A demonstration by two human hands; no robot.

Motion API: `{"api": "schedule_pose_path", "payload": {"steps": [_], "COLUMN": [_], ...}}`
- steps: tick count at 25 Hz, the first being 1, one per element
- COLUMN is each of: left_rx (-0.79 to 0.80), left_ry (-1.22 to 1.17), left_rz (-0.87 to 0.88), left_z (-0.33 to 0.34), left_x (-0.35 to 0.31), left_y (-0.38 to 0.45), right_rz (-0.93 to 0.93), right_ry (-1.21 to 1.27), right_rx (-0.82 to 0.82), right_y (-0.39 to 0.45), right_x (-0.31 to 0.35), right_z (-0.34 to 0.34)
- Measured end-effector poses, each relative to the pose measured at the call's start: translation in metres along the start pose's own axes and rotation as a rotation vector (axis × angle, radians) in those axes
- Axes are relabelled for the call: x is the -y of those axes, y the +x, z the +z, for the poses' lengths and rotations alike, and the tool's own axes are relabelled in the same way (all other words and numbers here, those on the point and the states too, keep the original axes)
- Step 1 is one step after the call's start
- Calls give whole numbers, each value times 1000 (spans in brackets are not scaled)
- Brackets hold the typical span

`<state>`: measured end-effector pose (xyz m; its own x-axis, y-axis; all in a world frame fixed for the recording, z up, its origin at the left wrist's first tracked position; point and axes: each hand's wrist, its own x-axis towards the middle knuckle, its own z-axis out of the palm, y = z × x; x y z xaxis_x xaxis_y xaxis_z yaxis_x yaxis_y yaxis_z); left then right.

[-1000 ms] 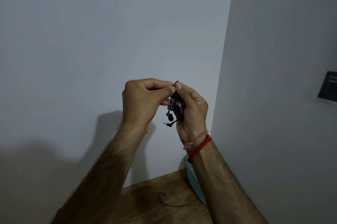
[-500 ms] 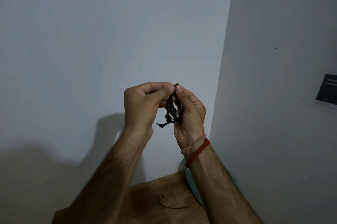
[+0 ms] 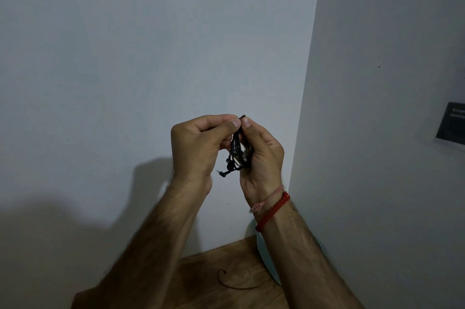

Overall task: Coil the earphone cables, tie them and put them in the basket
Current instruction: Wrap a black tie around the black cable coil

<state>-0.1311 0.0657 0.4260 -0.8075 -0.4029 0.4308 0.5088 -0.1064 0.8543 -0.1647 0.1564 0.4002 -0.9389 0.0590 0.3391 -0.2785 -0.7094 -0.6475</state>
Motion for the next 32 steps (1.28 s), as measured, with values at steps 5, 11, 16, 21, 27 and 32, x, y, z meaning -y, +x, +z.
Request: {"api": "schedule_pose_path", "payload": {"steps": [5,11,16,21,27,32], "left_rx": [16,171,112,160,550,518], "left_ry": [20,-11,65,-7,86,134], "left_rz": [11,-17,20,-105,-361,-415], "left_z": [0,-4,-9,-12,-20,-10], "left_x": [-1,0,4,6,-18,-24], "left_y": [1,7,9,19,41,46], "right_rz": [-24,28,80,175,374,435], "right_ry": [-18,22,25,-39,-141,-247], "right_rx": [38,76,129,245,425,500], "right_y": [2,7,7,7,10,19], "right_x": [3,5,10,19,40,41], "right_z": [-3,-6,-8,-9,-11,-23]}}
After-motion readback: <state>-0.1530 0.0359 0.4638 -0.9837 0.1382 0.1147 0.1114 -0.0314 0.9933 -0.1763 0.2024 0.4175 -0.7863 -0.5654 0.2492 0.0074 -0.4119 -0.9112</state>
